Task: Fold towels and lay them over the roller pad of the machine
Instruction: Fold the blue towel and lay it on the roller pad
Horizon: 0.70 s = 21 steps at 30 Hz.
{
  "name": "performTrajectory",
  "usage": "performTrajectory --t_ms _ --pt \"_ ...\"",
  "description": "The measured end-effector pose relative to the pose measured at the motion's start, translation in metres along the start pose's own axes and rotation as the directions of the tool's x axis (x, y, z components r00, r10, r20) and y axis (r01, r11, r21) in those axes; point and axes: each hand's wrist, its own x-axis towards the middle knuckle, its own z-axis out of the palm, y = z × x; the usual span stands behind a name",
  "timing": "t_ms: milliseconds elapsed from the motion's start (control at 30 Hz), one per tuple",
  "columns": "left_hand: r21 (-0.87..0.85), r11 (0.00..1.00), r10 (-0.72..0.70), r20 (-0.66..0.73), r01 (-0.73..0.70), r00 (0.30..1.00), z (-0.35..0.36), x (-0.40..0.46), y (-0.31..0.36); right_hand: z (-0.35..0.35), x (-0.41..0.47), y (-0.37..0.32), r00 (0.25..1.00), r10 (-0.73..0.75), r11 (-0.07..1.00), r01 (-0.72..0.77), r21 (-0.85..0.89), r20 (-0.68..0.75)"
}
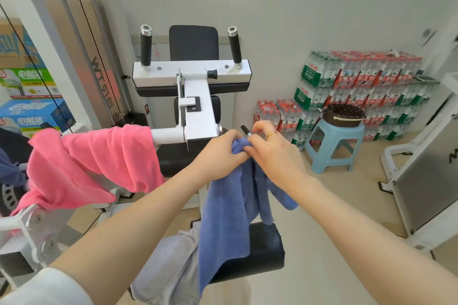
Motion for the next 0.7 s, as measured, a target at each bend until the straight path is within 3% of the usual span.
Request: performTrajectory --t_ms 33,100,267,400,467,533,567,633,700 --pt "0.006 1.000 -0.003 -0.032 0.003 0.999 0.000 0.001 -0.001 0.001 -0.001 0.004 1.000 -0.017 1.000 0.017 -0.006 -0.019" --pt "-0.048 0.999 -0.015 -0.110 0.009 0.994 -0.003 0.004 -0.002 0.000 0.000 0.019 0.995 0.084 0.991 -0.089 0.099 0.053" --pt "-0.433 0.896 -0.254 -0.307 0.103 0.917 -0.015 0.009 -0.012 -0.004 -0.004 0.055 0.916 0.246 0.898 -0.338 0.281 0.316" --pt "-0.758 0.623 -0.464 -0.157 0.195 0.872 -0.027 0.012 -0.030 -0.003 -0.023 0.073 0.799 0.301 0.766 -0.527 0.368 0.520" --pt "-0.759 0.559 -0.538 -0.024 0.335 0.843 -0.030 0.013 -0.036 -0.001 -0.027 0.073 0.768 0.358 0.683 -0.603 0.413 0.530" --pt "-0.618 0.650 -0.536 0.039 0.442 0.843 -0.028 0.012 -0.037 0.000 -0.023 0.065 0.757 0.412 0.548 -0.651 0.525 0.507" --pt "-0.531 0.732 -0.484 0.036 0.428 0.874 -0.027 0.009 -0.033 -0.001 -0.021 0.055 0.759 0.413 0.492 -0.651 0.578 0.503" --pt "-0.424 0.858 -0.315 0.010 0.289 0.949 -0.024 0.005 -0.025 0.001 -0.014 0.036 0.801 0.344 0.462 -0.598 0.655 0.489" --pt "-0.440 0.885 -0.134 0.068 0.150 0.989 -0.024 -0.002 -0.011 0.001 -0.009 0.017 0.853 0.210 0.470 -0.516 0.716 0.478"
